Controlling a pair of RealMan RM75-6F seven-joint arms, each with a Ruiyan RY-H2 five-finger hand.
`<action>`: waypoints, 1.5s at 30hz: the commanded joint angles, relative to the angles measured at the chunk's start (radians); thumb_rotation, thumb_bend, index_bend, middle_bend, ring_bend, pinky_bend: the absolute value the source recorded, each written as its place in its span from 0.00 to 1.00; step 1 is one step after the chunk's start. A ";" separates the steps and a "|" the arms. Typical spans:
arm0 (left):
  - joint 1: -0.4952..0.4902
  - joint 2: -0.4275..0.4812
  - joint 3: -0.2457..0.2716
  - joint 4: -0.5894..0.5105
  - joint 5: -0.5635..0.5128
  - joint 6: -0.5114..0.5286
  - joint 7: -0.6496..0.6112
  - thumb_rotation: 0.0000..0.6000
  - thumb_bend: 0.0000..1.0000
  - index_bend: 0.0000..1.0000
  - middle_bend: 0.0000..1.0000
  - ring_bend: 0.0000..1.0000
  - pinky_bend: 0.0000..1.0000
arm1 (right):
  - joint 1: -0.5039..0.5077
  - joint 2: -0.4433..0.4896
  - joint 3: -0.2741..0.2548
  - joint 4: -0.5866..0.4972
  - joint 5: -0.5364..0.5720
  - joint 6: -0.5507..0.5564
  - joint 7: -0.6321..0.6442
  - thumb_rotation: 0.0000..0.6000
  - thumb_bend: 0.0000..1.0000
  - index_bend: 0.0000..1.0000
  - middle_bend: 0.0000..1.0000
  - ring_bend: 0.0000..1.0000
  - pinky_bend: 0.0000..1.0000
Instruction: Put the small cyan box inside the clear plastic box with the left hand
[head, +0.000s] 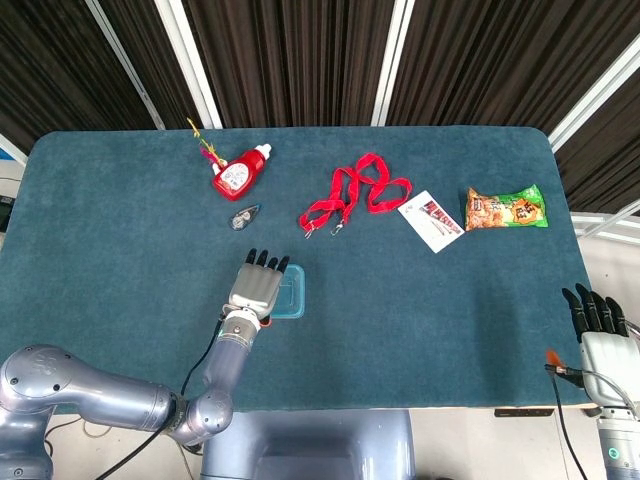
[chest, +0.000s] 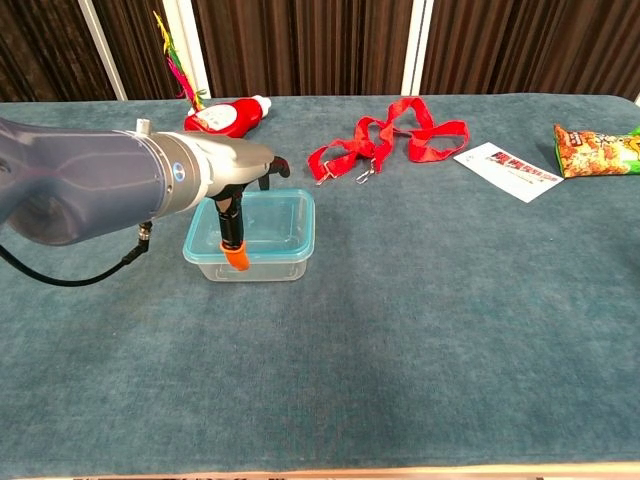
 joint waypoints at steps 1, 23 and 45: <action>0.000 0.003 0.000 -0.002 -0.002 -0.007 0.002 1.00 0.21 0.00 0.08 0.00 0.00 | 0.000 0.000 0.000 0.000 0.002 -0.001 -0.001 1.00 0.31 0.04 0.04 0.04 0.00; 0.000 0.022 0.005 -0.027 0.026 -0.012 0.005 1.00 0.17 0.00 0.00 0.00 0.00 | 0.001 0.002 0.000 -0.004 0.005 -0.004 -0.005 1.00 0.31 0.04 0.04 0.04 0.00; 0.034 0.144 0.063 -0.081 0.305 -0.119 -0.108 1.00 0.39 0.07 0.18 0.09 0.01 | -0.001 0.000 0.002 -0.005 0.010 0.002 -0.014 1.00 0.31 0.04 0.04 0.04 0.00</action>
